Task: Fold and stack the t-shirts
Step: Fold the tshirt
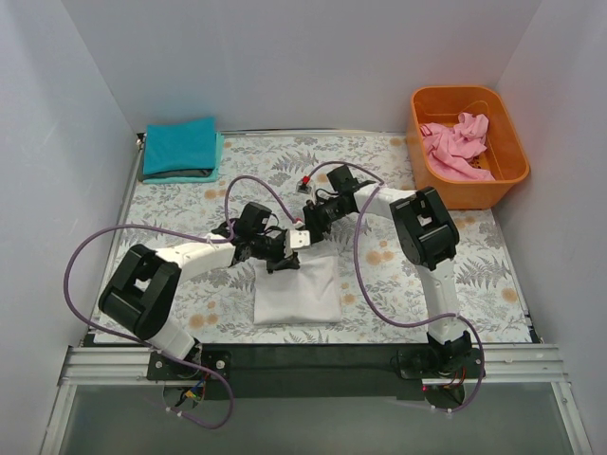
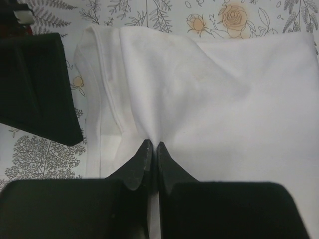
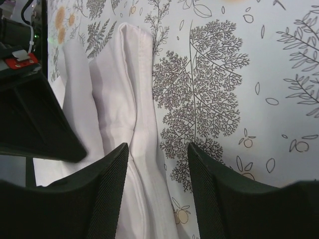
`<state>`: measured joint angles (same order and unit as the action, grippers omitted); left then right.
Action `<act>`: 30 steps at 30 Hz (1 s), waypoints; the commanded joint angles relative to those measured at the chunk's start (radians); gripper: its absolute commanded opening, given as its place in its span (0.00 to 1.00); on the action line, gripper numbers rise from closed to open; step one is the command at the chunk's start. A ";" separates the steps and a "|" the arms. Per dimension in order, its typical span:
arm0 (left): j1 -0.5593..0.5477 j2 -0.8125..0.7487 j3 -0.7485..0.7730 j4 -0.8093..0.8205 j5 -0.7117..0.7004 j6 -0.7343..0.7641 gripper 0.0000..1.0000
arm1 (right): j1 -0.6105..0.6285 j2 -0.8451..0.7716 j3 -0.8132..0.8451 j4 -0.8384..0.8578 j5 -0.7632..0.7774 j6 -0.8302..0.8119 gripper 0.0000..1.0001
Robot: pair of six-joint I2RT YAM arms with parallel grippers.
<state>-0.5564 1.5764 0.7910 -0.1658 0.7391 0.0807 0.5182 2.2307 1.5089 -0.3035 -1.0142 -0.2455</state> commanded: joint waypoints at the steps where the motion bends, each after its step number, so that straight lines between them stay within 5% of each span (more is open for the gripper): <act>1: -0.007 -0.076 0.008 -0.005 -0.029 -0.028 0.00 | 0.031 0.009 -0.026 -0.039 0.043 -0.058 0.49; 15: -0.008 -0.124 0.089 -0.028 -0.095 0.068 0.00 | 0.066 0.075 -0.050 -0.077 0.014 -0.098 0.10; 30: -0.007 -0.098 0.008 0.233 -0.181 0.137 0.00 | 0.060 0.076 -0.007 -0.105 -0.008 -0.110 0.06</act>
<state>-0.5606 1.4967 0.8223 -0.0257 0.5785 0.1864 0.5770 2.2768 1.4902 -0.3515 -1.0920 -0.3195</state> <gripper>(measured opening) 0.043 0.053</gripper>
